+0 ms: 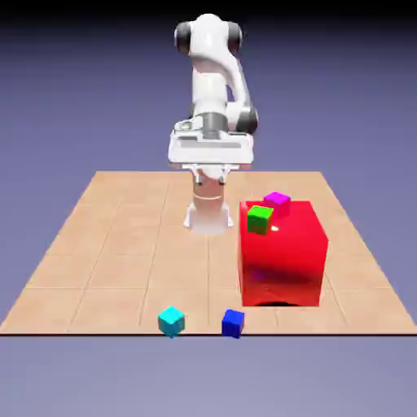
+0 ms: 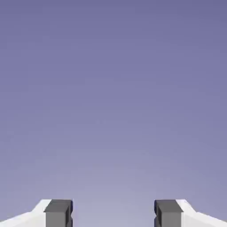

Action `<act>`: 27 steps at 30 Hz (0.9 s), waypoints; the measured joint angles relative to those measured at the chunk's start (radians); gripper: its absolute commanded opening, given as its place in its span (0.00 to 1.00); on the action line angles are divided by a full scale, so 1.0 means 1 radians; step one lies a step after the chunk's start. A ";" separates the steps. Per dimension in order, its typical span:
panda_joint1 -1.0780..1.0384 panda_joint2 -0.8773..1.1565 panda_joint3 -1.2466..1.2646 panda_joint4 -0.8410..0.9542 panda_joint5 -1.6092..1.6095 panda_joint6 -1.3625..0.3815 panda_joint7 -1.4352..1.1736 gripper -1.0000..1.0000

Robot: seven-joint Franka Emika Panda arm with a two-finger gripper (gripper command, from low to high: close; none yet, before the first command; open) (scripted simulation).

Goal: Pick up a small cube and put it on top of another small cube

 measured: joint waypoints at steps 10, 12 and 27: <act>-0.096 0.362 0.122 0.267 -0.032 -0.259 0.174 0.50; -0.114 0.435 0.146 0.320 -0.039 -0.311 0.209 0.50; -0.258 0.979 0.329 0.720 -0.087 -0.700 0.470 0.50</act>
